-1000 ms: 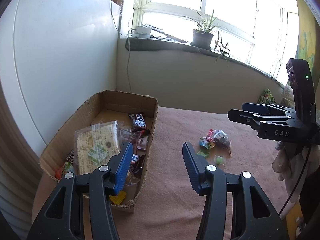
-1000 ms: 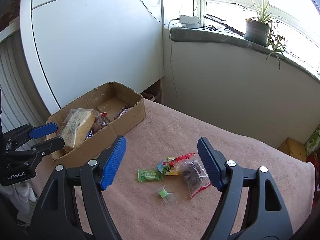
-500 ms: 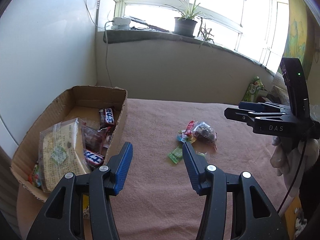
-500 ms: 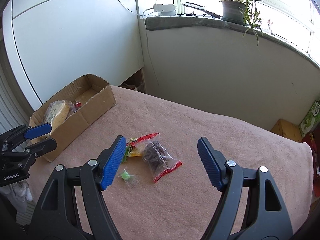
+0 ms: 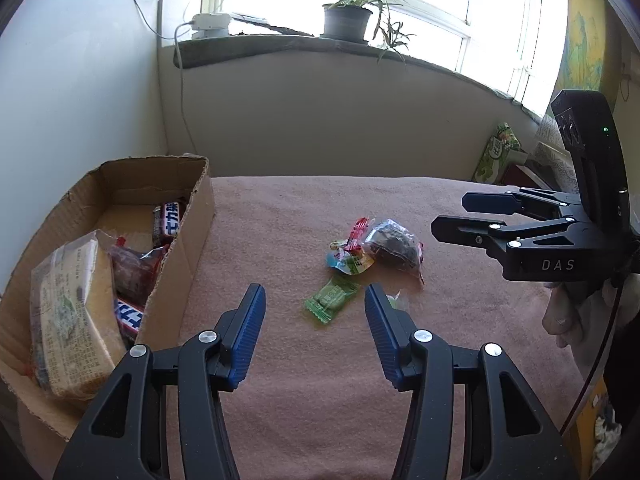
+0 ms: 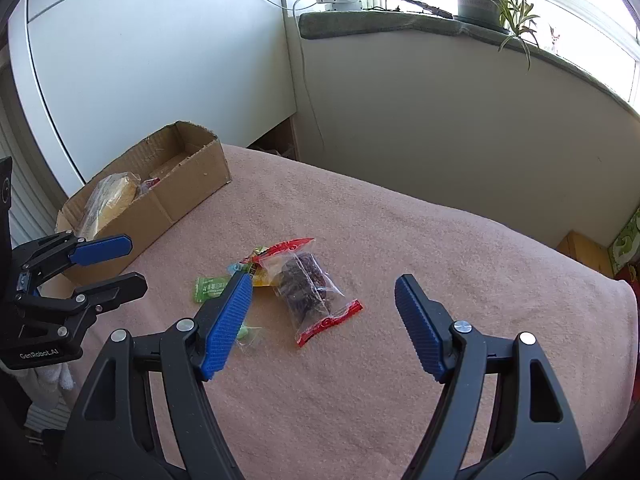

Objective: Organize snacks
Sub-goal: 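Move both open grippers away from the box toward the snacks on the towel, then grasp the clear dried-meat bag with the right gripper while the left gripper grasps the green square candy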

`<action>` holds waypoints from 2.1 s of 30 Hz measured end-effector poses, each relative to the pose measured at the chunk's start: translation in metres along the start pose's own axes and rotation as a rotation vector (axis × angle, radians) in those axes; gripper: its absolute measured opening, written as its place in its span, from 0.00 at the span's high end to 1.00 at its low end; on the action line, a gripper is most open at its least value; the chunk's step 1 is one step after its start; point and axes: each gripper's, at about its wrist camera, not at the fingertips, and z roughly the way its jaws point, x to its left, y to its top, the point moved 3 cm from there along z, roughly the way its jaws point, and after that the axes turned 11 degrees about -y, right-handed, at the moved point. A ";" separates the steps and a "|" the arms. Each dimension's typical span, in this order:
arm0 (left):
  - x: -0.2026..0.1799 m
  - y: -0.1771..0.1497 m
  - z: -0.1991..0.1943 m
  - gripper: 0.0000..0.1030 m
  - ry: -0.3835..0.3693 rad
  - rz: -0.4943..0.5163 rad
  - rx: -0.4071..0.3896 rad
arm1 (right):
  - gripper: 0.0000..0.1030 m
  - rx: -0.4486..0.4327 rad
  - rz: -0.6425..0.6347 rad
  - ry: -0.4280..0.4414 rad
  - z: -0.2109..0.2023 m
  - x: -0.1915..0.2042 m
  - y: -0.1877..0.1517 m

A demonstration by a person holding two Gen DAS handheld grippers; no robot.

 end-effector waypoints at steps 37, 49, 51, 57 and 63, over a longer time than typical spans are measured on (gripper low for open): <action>-0.005 0.004 0.074 0.60 -0.021 0.093 0.189 | 0.29 0.100 -0.133 0.063 0.060 0.020 -0.006; -0.005 0.004 0.073 0.80 -0.025 0.111 0.189 | 0.45 0.119 -0.142 0.071 0.073 0.025 -0.003; -0.005 0.004 0.073 0.80 -0.025 0.112 0.188 | 0.47 0.120 -0.142 0.066 0.073 0.025 -0.003; -0.007 0.003 0.073 0.81 -0.022 0.110 0.185 | 0.58 0.119 -0.141 0.063 0.071 0.027 -0.003; -0.006 0.002 0.062 0.81 -0.022 0.094 0.166 | 0.59 0.115 -0.127 0.054 0.063 0.022 -0.006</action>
